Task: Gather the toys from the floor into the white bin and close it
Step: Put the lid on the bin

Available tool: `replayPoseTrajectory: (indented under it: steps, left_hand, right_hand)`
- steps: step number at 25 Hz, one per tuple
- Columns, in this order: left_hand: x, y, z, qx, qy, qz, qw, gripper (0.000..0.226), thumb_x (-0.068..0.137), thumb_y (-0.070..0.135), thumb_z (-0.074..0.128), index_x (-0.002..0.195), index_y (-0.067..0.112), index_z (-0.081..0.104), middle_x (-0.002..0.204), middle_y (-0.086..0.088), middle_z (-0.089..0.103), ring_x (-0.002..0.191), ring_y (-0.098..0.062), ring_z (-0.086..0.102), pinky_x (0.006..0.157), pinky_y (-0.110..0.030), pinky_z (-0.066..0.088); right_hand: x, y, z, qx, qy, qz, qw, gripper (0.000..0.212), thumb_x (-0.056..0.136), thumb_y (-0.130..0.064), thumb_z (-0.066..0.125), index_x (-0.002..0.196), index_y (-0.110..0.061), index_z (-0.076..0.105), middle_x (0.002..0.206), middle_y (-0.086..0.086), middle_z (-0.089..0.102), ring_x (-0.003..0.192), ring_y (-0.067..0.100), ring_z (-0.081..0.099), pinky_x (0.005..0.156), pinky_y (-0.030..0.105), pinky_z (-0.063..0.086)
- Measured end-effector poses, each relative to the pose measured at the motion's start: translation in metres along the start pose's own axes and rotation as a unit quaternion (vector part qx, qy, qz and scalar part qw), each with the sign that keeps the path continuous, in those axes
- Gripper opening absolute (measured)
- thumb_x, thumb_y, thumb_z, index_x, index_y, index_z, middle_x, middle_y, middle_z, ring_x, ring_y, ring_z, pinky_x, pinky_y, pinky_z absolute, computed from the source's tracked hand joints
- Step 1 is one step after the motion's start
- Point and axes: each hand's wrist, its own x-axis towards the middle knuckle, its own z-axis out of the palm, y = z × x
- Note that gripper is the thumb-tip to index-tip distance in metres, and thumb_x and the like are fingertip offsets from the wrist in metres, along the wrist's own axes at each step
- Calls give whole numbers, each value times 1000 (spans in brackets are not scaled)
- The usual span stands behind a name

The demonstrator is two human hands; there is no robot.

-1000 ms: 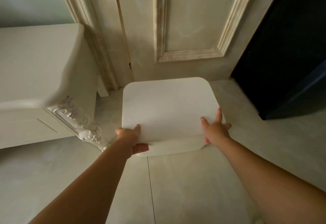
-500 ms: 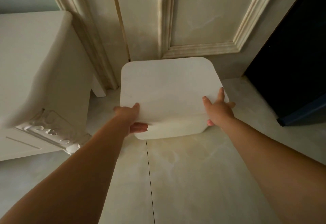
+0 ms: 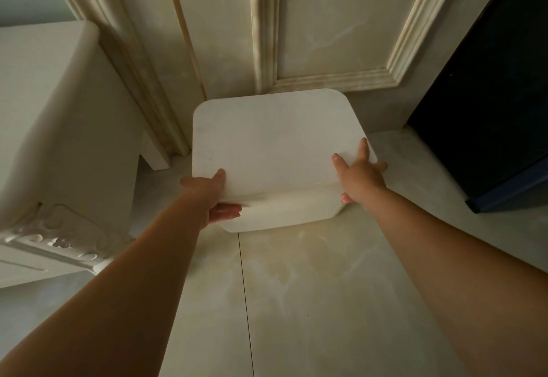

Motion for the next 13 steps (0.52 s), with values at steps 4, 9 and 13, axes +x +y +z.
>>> replayPoseTrajectory:
  steps: [4, 9, 13]
  left_hand:
    - [2, 2, 3, -11, 1, 9, 1000, 55, 93, 40, 59, 133, 14, 31, 116, -24, 60, 46, -31, 69, 39, -39, 56]
    - [-1, 4, 5, -15, 8, 3, 1000, 53, 93, 39, 59, 131, 17, 30, 104, -21, 61, 46, -30, 69, 42, -42, 58]
    - [-2, 8, 5, -22, 5, -4, 1000, 54, 92, 39, 60, 131, 16, 32, 113, -24, 61, 49, -32, 70, 44, -43, 58]
  right_hand:
    - [6, -3, 0, 1, -3, 0, 1000, 77, 91, -61, 43, 149, -45, -5, 145, 18, 16, 63, 28, 63, 51, 24, 50]
    - [10, -4, -1, -5, -7, 4, 1000, 77, 91, -60, 44, 149, -45, -5, 144, 17, 16, 63, 27, 60, 52, 27, 53]
    - [12, -2, 0, 7, -2, -7, 1000, 77, 90, -61, 44, 149, -45, -2, 143, 17, 18, 64, 29, 62, 59, 32, 58]
